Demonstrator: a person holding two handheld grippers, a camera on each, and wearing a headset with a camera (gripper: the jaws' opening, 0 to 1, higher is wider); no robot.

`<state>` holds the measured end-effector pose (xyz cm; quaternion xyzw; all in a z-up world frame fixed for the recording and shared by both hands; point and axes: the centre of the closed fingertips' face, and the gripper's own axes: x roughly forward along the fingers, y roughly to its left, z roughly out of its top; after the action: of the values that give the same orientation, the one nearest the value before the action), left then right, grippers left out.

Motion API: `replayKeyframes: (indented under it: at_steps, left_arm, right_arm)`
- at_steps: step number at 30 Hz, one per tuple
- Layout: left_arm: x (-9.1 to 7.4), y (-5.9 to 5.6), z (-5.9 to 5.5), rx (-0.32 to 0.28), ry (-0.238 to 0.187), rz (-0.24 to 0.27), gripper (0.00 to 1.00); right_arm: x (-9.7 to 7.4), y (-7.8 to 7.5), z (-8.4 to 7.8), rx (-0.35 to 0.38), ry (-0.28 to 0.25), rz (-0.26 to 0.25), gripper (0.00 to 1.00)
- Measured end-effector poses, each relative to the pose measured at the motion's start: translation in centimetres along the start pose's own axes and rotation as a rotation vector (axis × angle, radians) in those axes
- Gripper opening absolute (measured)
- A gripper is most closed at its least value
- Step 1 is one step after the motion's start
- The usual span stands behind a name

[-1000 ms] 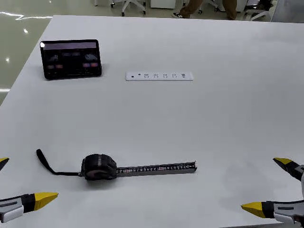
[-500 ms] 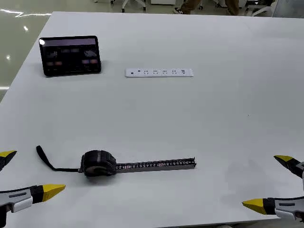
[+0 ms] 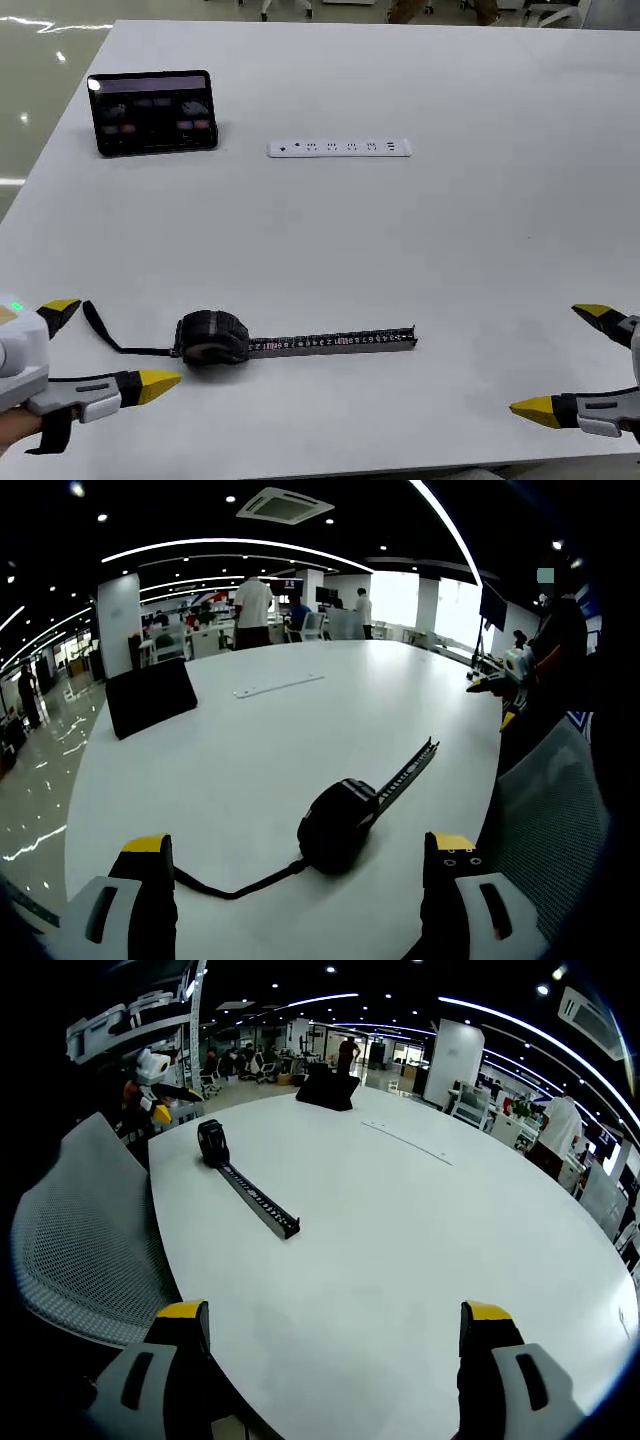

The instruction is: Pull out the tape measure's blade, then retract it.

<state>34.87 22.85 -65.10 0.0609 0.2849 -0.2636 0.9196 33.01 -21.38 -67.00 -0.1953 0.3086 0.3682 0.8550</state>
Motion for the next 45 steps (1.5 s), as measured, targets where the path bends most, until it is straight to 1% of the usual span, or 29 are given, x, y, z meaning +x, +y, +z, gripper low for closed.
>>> replayKeyframes:
  at_steps: [1,2,3,5,6,8,10,12,13,15,17,18,19,20,21,22,23,26,28,30,31,32,33,34,36,37,40,42,45]
  left_arm:
    - [0.5,-0.5,0.8,-0.012,-0.014,-0.006,1.0]
    - [0.8,-0.8,1.2,-0.019,-0.019,-0.01,1.0]
    - [1.3,-1.2,1.5,-0.027,-0.012,-0.008,1.0]
    - [1.9,-1.7,2.1,-0.042,-0.009,-0.005,1.0]
    - [2.4,-1.9,2.6,-0.062,-0.017,0.005,1.0]
    - [3.2,-2.3,3.0,-0.094,-0.011,0.03,1.0]
    - [3.8,-2.7,3.3,-0.112,-0.023,0.041,1.0]
    - [4.6,-2.8,2.7,-0.108,-0.003,0.074,1.0]
    - [4.9,-2.9,2.2,-0.112,0.012,0.084,1.0]
    - [5.3,-3.0,1.6,-0.123,0.016,0.103,1.0]
    - [5.7,-2.8,0.8,-0.134,0.026,0.134,1.0]
    - [5.9,-2.7,0.4,-0.147,0.027,0.156,1.0]
    - [6.0,-2.6,0.1,-0.158,0.027,0.167,1.0]
    - [6.3,-2.2,-0.4,-0.164,0.021,0.178,1.0]
    - [6.5,-2.0,-0.8,-0.171,0.019,0.2,1.0]
    - [6.5,-2.1,-0.8,-0.18,0.023,0.209,1.0]
    - [6.6,-2.1,-1.1,-0.19,0.03,0.215,1.0]
    - [7.3,-2.1,-1.8,-0.232,0.018,0.241,1.0]
    - [7.8,-2.2,-2.2,-0.267,0.017,0.245,0.98]
    - [8.0,-2.2,-2.4,-0.273,0.023,0.256,0.98]
    - [8.0,-1.8,-2.3,-0.303,0.005,0.284,0.98]
    - [8.0,-1.8,-2.1,-0.332,-0.011,0.299,0.98]
    - [8.1,-1.9,-2.1,-0.347,-0.021,0.303,0.97]
    - [8.2,-1.9,-2.2,-0.345,-0.025,0.305,0.97]
    - [8.3,-1.9,-2.3,-0.36,-0.036,0.321,0.97]
    - [8.4,-2.0,-2.4,-0.358,-0.039,0.318,0.97]
    - [8.7,-2.1,-2.6,-0.335,-0.034,0.322,0.97]
    - [8.7,-2.1,-2.7,-0.342,-0.035,0.32,0.97]
    - [8.7,-2.1,-2.8,-0.346,-0.032,0.322,0.97]
  right_arm:
    - [0.2,0.0,0.3,-0.014,0.002,0.005,1.0]
    - [0.3,-0.1,0.5,-0.02,0.003,0.01,1.0]
    - [0.5,-0.2,0.9,-0.028,0.002,0.014,1.0]
    - [0.7,-0.2,1.4,-0.036,0.002,0.021,1.0]
    - [1.0,-0.1,1.7,-0.047,0.006,0.029,1.0]
    - [1.4,0.1,2.3,-0.067,0.007,0.048,1.0]
    - [1.9,0.2,2.5,-0.082,0.015,0.061,1.0]
    - [2.3,0.3,2.9,-0.108,0.023,0.072,0.99]
    - [2.6,0.3,3.0,-0.12,0.031,0.08,0.99]
    - [2.9,0.3,3.2,-0.135,0.035,0.09,0.99]
    - [3.3,0.3,3.5,-0.154,0.043,0.105,0.98]
    - [3.6,0.3,3.7,-0.167,0.05,0.113,0.98]
    - [3.8,0.3,3.7,-0.174,0.054,0.117,0.98]
    - [4.0,0.3,3.8,-0.182,0.057,0.123,0.98]
    - [4.3,0.3,4.0,-0.19,0.061,0.132,0.98]
    - [4.5,0.3,4.1,-0.197,0.066,0.14,0.98]
    - [4.7,0.3,4.1,-0.203,0.071,0.146,0.98]
    - [5.8,0.4,4.2,-0.232,0.093,0.176,0.97]
    - [6.6,0.5,4.4,-0.247,0.106,0.189,0.97]
    - [7.2,0.6,4.6,-0.26,0.11,0.201,0.96]
    - [7.7,0.7,4.8,-0.267,0.115,0.209,0.96]
    - [8.0,0.9,5.0,-0.271,0.117,0.216,0.96]
    - [8.4,1.2,5.3,-0.278,0.121,0.228,0.95]
    - [8.7,1.4,5.4,-0.287,0.125,0.237,0.95]
    - [9.6,1.8,5.5,-0.308,0.137,0.258,0.95]
    - [9.9,2.0,5.6,-0.316,0.141,0.266,0.94]
    - [11.1,2.4,5.4,-0.343,0.157,0.295,0.93]
    - [11.7,2.9,5.4,-0.373,0.173,0.32,0.9]
    - [12.5,3.1,5.0,-0.41,0.199,0.352,0.86]
